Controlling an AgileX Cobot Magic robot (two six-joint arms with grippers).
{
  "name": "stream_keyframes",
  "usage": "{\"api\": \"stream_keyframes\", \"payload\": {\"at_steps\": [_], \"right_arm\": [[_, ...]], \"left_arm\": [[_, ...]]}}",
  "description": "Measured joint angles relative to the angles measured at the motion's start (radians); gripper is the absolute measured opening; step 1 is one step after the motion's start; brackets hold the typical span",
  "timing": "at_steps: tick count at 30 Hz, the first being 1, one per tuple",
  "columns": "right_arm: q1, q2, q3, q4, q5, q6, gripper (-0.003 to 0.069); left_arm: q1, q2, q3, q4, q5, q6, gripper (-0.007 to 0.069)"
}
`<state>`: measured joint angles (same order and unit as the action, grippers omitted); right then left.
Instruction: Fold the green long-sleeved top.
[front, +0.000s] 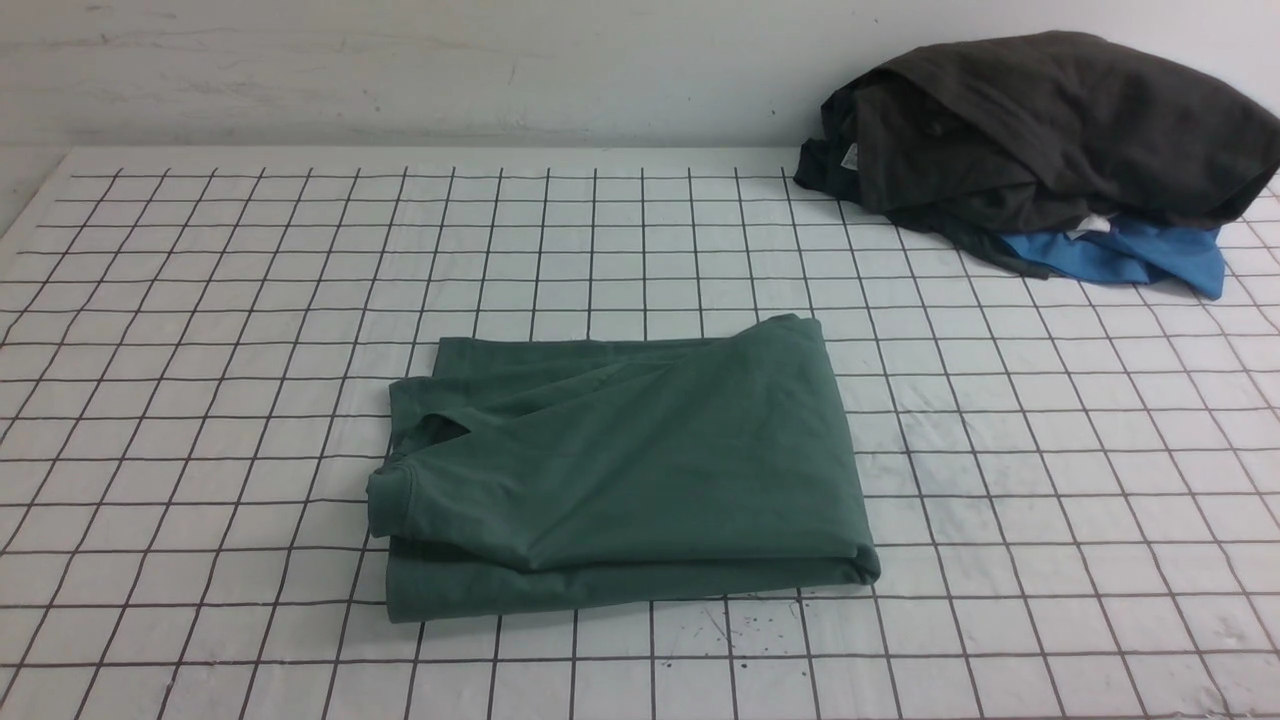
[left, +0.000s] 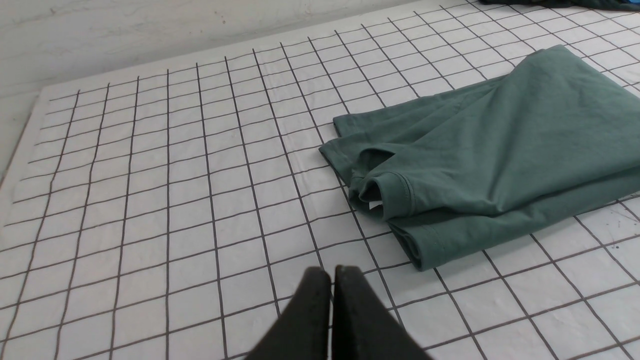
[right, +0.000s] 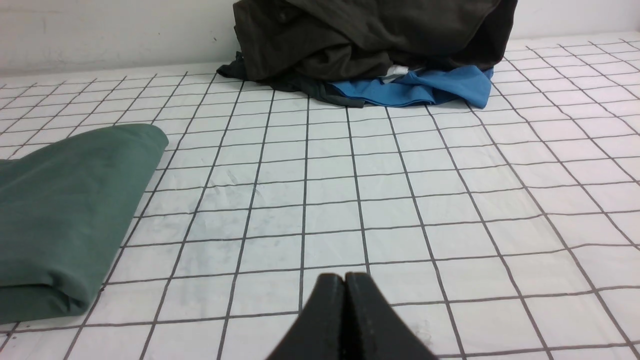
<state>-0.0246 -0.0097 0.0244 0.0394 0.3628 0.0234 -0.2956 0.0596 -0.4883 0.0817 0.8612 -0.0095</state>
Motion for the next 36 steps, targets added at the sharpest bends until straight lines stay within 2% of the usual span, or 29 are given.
{"api": "stream_keyframes", "payload": {"at_steps": [31, 36], "right_arm": [[0.0, 0.0, -0.001, -0.001, 0.002, 0.0, -0.0015], [0.0, 0.0, -0.001, -0.001, 0.002, 0.0, -0.0015]], "left_arm": [[0.0, -0.005, 0.026, -0.027, -0.009, -0.001, -0.0007], [0.009, -0.009, 0.086, -0.042, -0.145, -0.001, -0.0007]]}}
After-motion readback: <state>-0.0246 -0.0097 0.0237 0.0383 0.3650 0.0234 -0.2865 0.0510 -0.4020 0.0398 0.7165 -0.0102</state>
